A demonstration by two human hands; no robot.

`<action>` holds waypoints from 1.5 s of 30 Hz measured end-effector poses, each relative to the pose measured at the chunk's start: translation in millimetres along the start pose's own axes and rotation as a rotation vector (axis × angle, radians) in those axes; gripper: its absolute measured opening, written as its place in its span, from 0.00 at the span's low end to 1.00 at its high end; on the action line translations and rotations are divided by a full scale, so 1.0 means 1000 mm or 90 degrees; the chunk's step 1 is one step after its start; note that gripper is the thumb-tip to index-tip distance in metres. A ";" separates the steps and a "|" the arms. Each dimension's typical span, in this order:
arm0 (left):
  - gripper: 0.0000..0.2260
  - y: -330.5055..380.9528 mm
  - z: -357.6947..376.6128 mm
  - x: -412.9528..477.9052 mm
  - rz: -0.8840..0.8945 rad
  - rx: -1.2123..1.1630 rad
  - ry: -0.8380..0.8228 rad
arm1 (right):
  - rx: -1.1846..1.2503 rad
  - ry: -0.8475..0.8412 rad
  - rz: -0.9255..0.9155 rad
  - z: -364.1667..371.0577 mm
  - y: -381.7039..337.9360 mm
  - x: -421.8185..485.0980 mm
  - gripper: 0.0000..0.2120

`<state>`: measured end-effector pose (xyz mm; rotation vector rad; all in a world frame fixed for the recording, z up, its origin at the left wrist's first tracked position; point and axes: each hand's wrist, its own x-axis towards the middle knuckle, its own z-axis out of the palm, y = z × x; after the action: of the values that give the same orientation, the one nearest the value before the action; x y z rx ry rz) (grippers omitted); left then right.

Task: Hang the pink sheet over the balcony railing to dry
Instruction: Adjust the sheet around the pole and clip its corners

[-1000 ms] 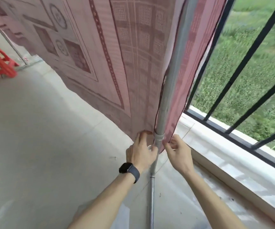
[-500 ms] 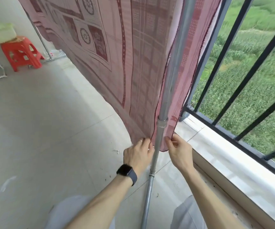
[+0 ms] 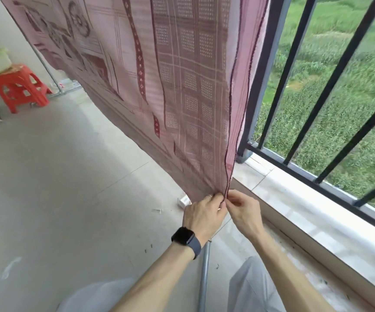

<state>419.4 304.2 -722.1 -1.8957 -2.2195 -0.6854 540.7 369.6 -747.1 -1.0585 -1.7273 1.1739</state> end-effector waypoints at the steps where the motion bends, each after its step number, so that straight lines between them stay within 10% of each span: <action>1: 0.07 0.000 -0.001 0.001 -0.002 -0.019 -0.010 | -0.010 0.007 -0.003 0.002 0.002 -0.003 0.19; 13: 0.12 -0.010 -0.027 0.018 0.062 -0.024 -0.225 | -0.109 0.098 -0.036 0.018 0.018 -0.022 0.11; 17: 0.05 -0.019 -0.062 0.027 0.249 0.132 -0.160 | -0.129 0.087 -0.021 0.018 0.015 -0.021 0.09; 23: 0.25 0.005 -0.093 0.051 0.527 0.470 -0.176 | -0.190 0.068 -0.071 0.022 0.012 -0.021 0.12; 27: 0.16 0.027 -0.067 0.055 0.370 0.440 -0.324 | -0.138 0.087 -0.022 0.025 0.014 -0.024 0.16; 37: 0.08 0.024 -0.033 0.045 0.039 0.208 -0.319 | 0.100 0.233 0.135 0.028 -0.001 -0.040 0.08; 45: 0.02 0.036 -0.015 0.034 -0.354 -0.355 -0.244 | 0.336 0.080 0.154 0.019 -0.018 -0.065 0.05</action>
<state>444.8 331.9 -686.9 -1.7124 -3.1173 -1.2170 542.6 300.0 -744.6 -0.9970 -1.1189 1.5667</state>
